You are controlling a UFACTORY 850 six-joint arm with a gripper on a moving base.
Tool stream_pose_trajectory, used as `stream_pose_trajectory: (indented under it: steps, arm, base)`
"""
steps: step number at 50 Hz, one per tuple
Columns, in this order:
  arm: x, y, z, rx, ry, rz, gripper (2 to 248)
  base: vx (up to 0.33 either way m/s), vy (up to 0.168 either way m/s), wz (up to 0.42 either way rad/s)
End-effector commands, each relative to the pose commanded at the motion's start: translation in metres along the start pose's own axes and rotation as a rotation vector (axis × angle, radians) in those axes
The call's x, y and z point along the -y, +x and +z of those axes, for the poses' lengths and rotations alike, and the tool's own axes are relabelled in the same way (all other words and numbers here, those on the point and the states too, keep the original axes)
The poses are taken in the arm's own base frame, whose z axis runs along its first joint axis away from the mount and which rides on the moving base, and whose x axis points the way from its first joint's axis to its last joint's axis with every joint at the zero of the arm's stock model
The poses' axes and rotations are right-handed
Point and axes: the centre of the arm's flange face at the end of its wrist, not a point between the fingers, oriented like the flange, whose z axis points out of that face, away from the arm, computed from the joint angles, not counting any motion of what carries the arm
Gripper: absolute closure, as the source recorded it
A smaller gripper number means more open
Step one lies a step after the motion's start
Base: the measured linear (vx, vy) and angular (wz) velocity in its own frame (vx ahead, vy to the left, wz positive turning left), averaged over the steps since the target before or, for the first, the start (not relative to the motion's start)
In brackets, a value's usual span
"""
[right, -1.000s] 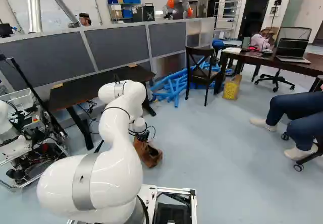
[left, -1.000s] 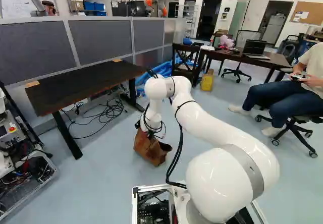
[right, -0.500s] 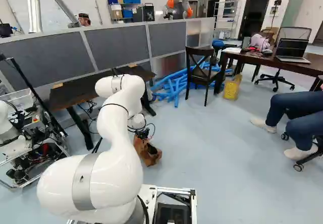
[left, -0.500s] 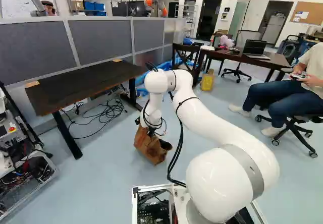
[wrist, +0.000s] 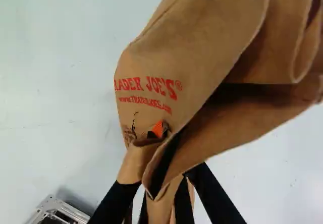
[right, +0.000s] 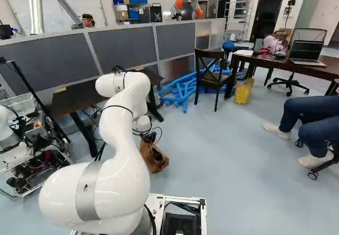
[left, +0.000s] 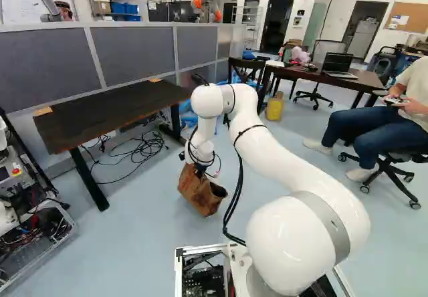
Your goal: Pick up the bag on the ground and place it on the table
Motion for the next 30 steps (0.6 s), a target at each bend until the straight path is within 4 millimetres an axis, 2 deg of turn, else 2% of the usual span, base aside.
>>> stream_pose_trajectory:
  steps: [14, 30]
  arm:
    - [0.009, 0.003, -0.022, 0.014, 0.004, 0.018, 223]
    - [0.036, 0.003, -0.050, 0.025, 0.018, -0.015, 223]
  base:
    - [0.000, 0.000, 0.000]
    - [0.000, 0.000, 0.000]
